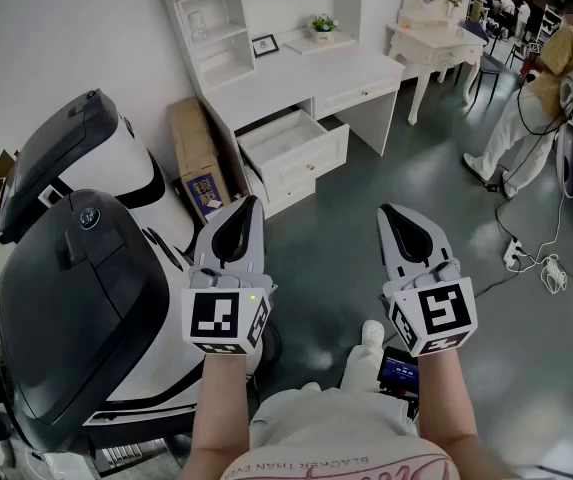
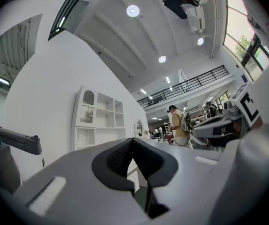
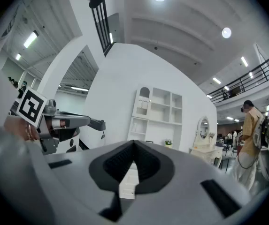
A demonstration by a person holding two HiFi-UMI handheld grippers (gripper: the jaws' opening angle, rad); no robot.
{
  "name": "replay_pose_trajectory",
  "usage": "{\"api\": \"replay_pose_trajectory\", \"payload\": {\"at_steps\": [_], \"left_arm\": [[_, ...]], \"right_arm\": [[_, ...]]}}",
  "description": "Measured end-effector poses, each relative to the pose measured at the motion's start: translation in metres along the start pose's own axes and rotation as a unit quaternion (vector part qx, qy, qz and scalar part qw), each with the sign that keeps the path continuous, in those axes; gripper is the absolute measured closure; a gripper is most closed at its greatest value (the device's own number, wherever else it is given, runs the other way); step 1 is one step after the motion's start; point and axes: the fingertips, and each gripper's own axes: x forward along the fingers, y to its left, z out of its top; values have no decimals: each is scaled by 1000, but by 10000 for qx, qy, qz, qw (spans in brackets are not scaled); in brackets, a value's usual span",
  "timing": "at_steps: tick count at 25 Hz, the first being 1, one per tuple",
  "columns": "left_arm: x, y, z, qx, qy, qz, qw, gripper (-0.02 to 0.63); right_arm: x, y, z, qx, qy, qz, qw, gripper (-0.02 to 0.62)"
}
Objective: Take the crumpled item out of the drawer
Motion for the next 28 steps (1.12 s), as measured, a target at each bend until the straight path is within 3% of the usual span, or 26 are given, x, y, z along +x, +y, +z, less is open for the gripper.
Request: {"api": "replay_pose_trajectory", "payload": {"at_steps": [9,18,28], "left_arm": [[47,-1,-13,15,126,183,9998,597],[128,-11,-21,-41,210,624,9978,597],[198,-32,-33,-225,254,1229,9918,597]], "right_arm": [[35,-39,-17,127,-18,162,9998,589],[81,-119,-31,240,-107,401,9989,589],[124,-192,-44,138,-77,1043,9944,589]]}}
